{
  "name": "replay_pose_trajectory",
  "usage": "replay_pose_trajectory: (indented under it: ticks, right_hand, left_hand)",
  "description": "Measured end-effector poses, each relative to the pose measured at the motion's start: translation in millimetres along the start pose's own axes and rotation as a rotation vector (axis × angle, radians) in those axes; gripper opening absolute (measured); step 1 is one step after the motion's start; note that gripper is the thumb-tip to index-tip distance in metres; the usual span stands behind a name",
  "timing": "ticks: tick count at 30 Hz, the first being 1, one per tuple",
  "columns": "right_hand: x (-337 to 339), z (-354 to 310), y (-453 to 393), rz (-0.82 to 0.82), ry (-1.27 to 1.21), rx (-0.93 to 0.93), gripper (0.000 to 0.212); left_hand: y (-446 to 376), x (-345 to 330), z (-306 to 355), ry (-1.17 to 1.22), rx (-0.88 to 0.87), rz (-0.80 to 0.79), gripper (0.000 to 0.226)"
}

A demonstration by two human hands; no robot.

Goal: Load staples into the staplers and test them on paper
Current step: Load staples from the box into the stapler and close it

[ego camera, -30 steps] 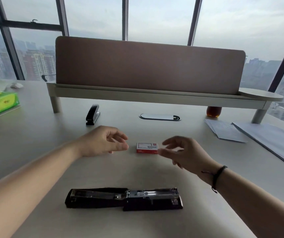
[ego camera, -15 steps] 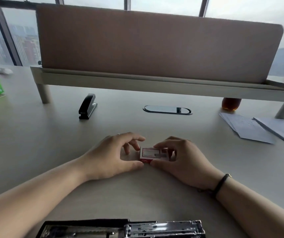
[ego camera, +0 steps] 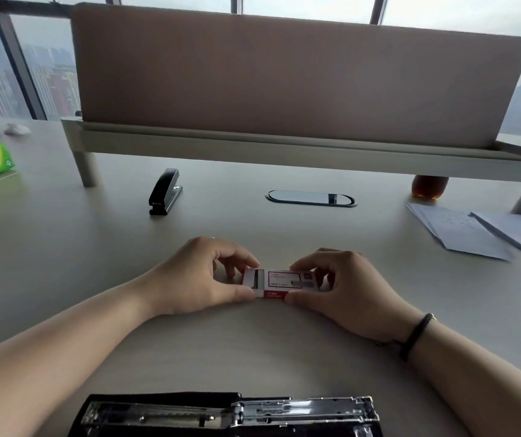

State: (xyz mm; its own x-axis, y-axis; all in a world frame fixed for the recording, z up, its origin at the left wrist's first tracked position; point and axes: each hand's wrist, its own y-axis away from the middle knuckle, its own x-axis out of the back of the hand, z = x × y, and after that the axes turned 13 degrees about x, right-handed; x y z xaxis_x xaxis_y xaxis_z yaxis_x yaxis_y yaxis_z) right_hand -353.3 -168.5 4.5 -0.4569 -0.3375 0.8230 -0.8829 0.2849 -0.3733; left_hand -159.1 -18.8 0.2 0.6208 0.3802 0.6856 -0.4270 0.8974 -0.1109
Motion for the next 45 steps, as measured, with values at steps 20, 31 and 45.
replay_pose_trajectory:
  ticks: [20, 31, 45]
  right_hand:
    - [0.4, 5.9, -0.1, -0.005, -0.045, -0.01, 0.039]
    - [0.9, 5.0, -0.7, -0.008, -0.044, -0.01, 0.038]
    - [1.1, 6.1, -0.4, -0.018, -0.036, -0.011, 0.04]
  left_hand:
    - [-1.7, -1.4, -3.5, 0.052, 0.002, 0.031, 0.009]
    - [-3.7, -4.8, -3.7, -0.054, 0.013, 0.054, 0.012]
    - [-5.2, -2.5, -2.5, 0.357, 0.014, 0.015, 0.008]
